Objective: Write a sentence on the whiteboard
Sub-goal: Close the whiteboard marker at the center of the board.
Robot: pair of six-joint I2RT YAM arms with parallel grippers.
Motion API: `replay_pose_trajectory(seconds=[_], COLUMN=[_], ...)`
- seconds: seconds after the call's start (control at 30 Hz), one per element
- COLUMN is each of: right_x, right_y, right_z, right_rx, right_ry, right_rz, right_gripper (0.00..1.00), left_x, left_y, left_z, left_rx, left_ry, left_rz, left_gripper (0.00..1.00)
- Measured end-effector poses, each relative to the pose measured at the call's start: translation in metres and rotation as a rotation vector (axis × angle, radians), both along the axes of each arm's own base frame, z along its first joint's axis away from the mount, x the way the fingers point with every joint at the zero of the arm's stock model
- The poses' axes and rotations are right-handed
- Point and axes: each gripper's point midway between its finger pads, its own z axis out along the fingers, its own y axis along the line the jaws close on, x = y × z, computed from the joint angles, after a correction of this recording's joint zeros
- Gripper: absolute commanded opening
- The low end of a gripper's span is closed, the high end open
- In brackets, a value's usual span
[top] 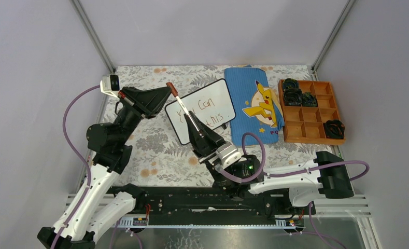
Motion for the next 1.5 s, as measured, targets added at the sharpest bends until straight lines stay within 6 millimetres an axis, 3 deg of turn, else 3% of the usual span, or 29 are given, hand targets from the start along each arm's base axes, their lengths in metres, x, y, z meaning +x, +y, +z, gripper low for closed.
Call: replay_pose_trajectory(seconds=[1.5], right_x=[0.008], right_y=[-0.002], right_z=[0.031], right_rx=[0.089], right_ry=[-0.023], right_rz=[-0.054], right_gripper=[0.00], left_x=[-0.011], left_y=[-0.025], left_z=[0.029], left_rx=[-0.101], left_ry=[-0.039], left_rz=[0.071], left_gripper=[0.00])
